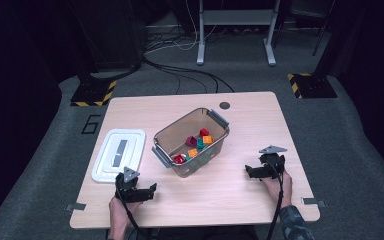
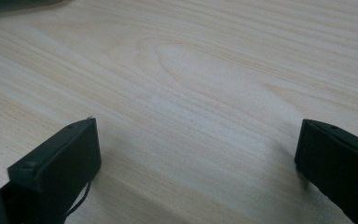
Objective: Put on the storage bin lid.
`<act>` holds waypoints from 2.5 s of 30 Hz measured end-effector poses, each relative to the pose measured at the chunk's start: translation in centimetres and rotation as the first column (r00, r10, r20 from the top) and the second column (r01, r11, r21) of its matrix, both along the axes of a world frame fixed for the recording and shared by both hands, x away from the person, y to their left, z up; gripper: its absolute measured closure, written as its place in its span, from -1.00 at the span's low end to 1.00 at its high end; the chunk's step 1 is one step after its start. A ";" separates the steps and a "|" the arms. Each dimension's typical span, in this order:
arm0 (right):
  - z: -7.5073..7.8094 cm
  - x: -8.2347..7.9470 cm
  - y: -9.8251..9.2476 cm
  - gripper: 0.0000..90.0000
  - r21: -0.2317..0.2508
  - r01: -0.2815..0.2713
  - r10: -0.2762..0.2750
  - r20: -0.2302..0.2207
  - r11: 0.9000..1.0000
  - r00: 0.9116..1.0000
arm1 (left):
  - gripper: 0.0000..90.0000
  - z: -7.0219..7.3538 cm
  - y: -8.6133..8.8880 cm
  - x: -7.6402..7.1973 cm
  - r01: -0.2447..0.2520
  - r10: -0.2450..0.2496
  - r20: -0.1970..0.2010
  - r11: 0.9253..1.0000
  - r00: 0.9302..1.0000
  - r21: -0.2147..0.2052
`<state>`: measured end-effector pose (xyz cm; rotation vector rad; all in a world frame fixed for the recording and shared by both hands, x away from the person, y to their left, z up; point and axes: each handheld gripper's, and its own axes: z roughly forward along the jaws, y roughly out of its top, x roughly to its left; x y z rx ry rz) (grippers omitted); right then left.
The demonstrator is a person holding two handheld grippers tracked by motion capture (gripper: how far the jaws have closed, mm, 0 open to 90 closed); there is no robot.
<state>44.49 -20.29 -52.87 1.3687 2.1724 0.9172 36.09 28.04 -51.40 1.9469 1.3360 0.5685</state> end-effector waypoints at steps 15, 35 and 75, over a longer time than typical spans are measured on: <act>0.0 0.0 0.0 -1.00 0.001 -0.011 0.011 0.001 1.000 1.000 | -0.84 1.7 4.7 4.0 -0.093 0.093 0.009 0.995 0.996 -0.036; 0.0 0.0 0.0 -0.98 0.001 -0.023 0.023 -0.001 1.000 1.000 | -0.82 1.6 8.8 10.3 -0.252 0.251 -0.049 0.968 0.967 -0.011; 0.1 -0.1 0.0 -0.94 0.005 -0.021 0.021 0.002 1.000 1.000 | 0.48 1.6 8.5 12.1 -0.282 0.285 -0.042 0.957 0.958 0.066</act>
